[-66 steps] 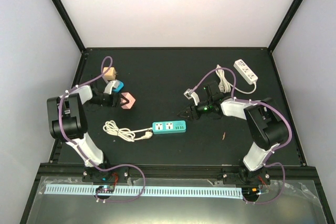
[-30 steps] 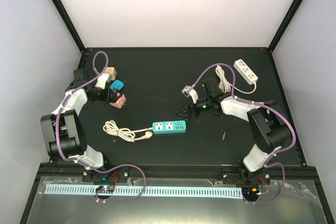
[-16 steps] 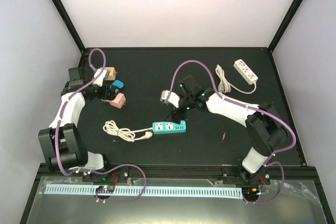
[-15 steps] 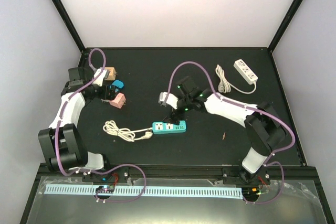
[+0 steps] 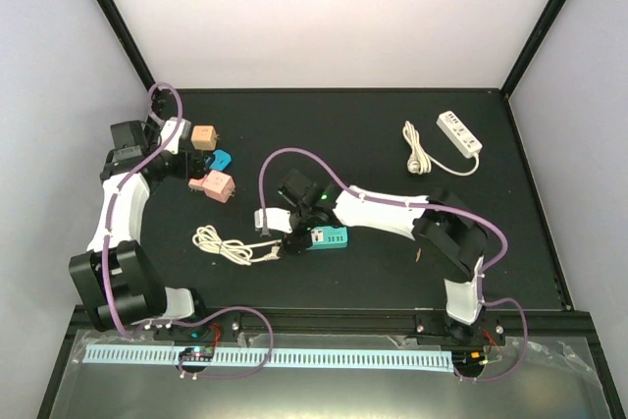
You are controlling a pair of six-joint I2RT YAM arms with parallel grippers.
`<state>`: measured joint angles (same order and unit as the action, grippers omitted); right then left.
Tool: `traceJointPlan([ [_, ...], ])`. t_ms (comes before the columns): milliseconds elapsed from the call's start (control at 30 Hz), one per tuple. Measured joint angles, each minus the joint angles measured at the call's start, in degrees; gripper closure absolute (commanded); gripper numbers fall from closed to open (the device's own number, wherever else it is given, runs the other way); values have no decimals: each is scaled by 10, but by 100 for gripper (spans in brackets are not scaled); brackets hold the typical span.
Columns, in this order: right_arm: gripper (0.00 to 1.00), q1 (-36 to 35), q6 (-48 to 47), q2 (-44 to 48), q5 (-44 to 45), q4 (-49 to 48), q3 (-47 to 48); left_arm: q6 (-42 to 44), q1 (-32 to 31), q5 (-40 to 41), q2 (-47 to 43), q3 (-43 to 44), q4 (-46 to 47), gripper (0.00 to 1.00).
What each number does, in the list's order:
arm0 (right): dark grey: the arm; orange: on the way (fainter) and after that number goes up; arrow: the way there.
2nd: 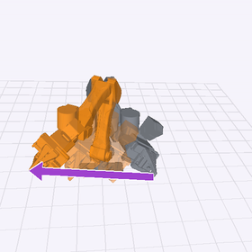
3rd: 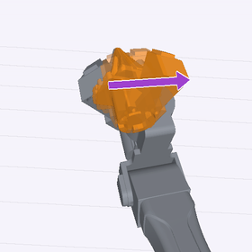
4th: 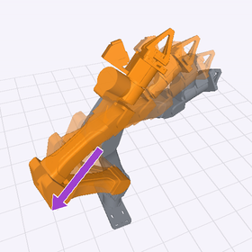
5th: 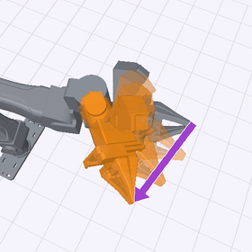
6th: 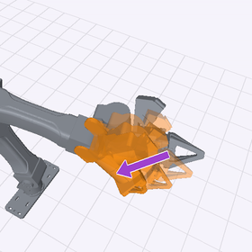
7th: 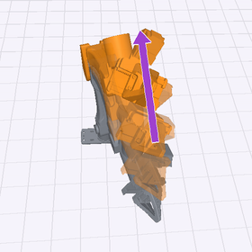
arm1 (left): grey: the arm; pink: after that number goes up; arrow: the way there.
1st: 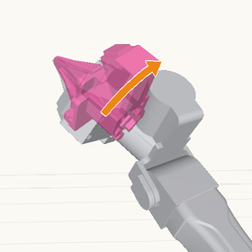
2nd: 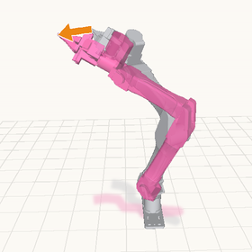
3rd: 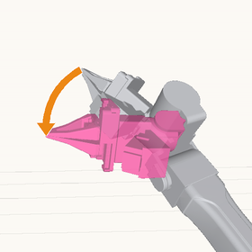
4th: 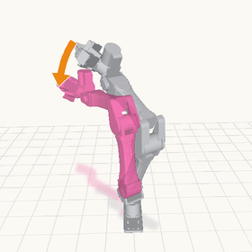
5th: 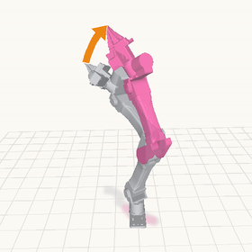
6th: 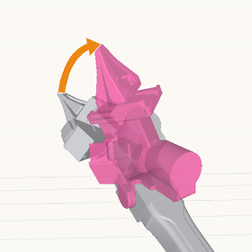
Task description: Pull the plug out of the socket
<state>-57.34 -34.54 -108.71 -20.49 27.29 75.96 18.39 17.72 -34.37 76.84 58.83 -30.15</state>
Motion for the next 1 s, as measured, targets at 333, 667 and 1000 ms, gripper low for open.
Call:
traceJointPlan([
  [333, 16, -41, 1, -66, 13, 28, 63, -17, 84, -47, 9, 60, -26, 1],
  [667, 30, -48, -1, -124, 56, 62, 92, -20, 122, -87, 16, 94, -34, 1],
  [1000, 64, -49, -17, -104, 97, 42, 63, -21, 122, -103, 17, 91, -37, 1],
])
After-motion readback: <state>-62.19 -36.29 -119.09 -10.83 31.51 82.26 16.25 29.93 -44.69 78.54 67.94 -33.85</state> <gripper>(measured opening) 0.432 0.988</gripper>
